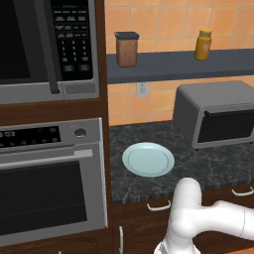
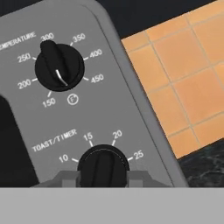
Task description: Pick up the kebab skewer and baguette bread, and place them inside the toaster oven. Close the toaster oven door and start by setting the timer.
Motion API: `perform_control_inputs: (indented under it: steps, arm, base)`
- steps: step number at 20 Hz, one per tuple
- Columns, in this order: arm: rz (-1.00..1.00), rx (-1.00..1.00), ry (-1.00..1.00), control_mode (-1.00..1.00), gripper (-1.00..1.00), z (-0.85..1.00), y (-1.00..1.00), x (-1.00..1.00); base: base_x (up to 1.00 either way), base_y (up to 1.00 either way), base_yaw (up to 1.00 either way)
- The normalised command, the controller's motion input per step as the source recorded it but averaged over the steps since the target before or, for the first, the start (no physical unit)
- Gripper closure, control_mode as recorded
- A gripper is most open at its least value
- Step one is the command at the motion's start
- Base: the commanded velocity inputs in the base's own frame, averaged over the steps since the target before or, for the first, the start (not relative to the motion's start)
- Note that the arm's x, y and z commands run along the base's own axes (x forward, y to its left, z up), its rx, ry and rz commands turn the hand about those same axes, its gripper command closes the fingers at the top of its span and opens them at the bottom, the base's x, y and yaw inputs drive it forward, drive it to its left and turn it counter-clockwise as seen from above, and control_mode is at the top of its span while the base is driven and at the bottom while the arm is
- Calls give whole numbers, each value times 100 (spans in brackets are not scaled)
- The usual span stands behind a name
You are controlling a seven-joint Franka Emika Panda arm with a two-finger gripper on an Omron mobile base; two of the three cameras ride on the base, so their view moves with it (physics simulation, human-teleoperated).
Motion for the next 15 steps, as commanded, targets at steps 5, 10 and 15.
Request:
perform_control_inputs:
  steps: [5, 10, 15]
  arm:
    - [0, 31, 0, -100, 100, 46, 0, 12]
    - [0, 33, -3, -100, 100, 43, 0, 5]
    - [0, 33, -6, -100, 100, 55, 0, 5]
  base:
    - [0, 0, 0]
    - [0, 0, 0]
    - [0, 0, 0]
